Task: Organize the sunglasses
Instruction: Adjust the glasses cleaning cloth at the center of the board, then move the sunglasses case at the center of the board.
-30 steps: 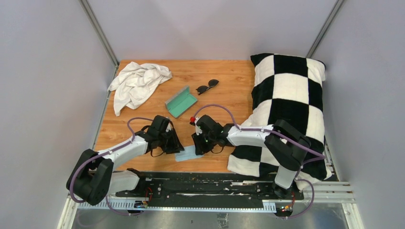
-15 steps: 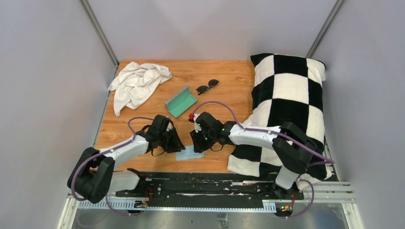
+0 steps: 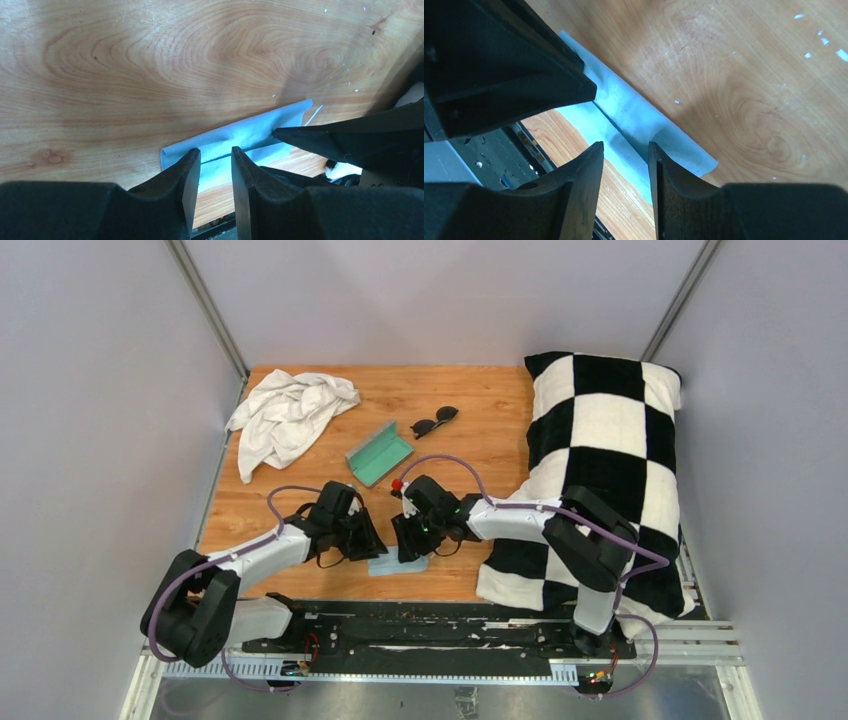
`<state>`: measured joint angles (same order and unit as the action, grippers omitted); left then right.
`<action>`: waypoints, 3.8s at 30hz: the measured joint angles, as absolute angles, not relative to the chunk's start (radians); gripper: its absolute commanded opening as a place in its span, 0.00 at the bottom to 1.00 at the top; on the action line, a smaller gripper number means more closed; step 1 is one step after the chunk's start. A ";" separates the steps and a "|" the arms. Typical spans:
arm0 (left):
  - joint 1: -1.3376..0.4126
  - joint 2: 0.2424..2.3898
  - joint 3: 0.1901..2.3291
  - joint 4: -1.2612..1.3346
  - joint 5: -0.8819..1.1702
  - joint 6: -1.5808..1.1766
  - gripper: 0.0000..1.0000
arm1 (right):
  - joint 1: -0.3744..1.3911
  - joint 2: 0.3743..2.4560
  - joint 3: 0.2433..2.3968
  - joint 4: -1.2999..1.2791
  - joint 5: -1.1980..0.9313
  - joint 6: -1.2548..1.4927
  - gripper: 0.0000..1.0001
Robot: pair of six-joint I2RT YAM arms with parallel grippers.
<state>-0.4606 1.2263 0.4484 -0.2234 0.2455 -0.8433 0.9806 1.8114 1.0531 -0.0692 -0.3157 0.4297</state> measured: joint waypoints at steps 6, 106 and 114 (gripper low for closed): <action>-0.461 1.220 0.442 -0.215 0.244 -0.847 0.36 | 0.981 1.767 0.987 -0.045 -0.364 0.410 0.43; -0.444 1.430 1.008 -0.545 0.204 -0.366 0.75 | 0.819 1.433 0.755 -0.055 -0.202 0.591 0.41; -0.448 1.113 0.712 -0.521 0.239 -0.568 0.73 | 0.903 1.510 0.754 -0.028 -0.220 0.664 0.39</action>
<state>-0.4477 1.1133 0.7116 -0.5205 0.2386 -0.5678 0.9031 1.5105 0.7544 -0.0280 -0.2199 0.6640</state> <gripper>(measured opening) 0.738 0.403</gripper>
